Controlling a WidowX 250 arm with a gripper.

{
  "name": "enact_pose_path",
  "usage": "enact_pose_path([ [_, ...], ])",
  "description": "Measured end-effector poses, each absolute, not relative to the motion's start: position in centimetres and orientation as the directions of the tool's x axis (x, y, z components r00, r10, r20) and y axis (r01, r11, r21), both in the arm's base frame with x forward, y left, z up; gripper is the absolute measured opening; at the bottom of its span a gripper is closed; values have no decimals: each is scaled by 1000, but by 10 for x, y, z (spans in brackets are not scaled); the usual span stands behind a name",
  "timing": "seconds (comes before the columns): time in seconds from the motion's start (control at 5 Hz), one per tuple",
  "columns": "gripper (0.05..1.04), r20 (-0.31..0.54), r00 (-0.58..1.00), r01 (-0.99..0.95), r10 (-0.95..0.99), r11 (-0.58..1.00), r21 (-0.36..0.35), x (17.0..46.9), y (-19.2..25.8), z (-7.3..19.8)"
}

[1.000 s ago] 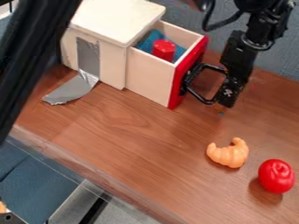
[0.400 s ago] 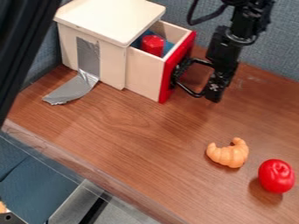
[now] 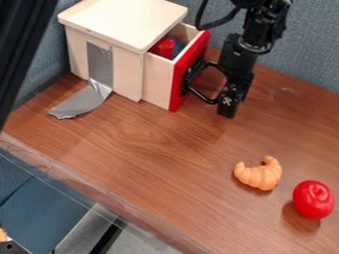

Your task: Close the drawer.

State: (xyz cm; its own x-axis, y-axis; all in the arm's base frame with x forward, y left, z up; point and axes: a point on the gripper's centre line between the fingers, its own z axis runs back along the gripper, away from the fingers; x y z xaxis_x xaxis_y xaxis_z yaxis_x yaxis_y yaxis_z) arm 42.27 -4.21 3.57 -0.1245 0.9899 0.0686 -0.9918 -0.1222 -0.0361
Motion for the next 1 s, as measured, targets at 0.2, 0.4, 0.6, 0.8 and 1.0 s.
enact_pose_path([
  [0.2, 999, 70, -137, -990, 988, -135, -36, 421, -32, 36],
  [0.4, 999, 69, -157, -987, 985, -156, -29, 420, -23, 34],
  [0.6, 999, 68, -153, -988, 986, -152, -28, 420, -21, 34],
  [0.8, 999, 72, -160, -987, 985, -158, -22, 419, -15, 34],
  [1.0, 999, 77, -179, -984, 981, -178, -14, 417, -4, 31],
])
